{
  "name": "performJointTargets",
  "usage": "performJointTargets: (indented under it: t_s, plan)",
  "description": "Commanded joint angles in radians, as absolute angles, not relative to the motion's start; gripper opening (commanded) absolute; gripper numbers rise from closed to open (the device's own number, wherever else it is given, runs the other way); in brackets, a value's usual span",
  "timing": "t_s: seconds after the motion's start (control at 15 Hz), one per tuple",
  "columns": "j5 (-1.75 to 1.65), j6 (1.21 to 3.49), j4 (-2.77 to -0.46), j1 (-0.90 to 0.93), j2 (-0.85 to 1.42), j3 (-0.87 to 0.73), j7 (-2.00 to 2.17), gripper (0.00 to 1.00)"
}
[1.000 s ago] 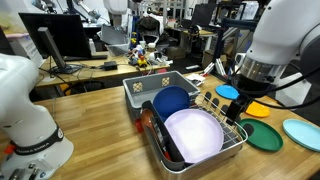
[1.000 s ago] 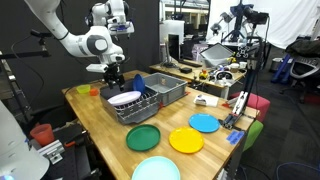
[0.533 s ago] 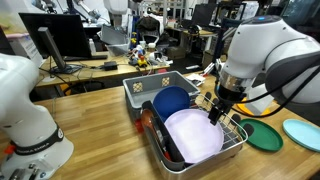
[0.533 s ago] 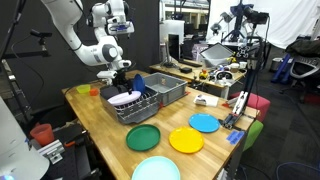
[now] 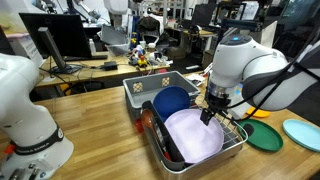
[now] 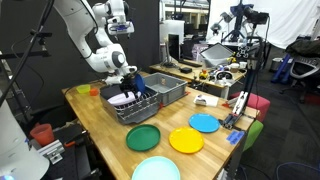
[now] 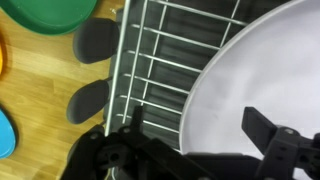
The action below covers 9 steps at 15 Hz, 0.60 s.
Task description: Remove the white plate from the dish rack and put it on the right side of the table
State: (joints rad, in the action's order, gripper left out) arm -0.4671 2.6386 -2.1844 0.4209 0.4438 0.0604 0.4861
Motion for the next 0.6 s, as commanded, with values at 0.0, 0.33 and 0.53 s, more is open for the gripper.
performJointTargets:
  t_s: [0.0,0.33,0.53]
  plan:
    - [-0.449,2.642,-2.15,0.444,0.484,0.034,0.483,1.0]
    - [-0.363,2.658,-2.145,0.414,0.502,0.06,0.435,1.0]
    - [-0.306,2.66,-2.148,0.406,0.5,0.063,0.402,1.0]
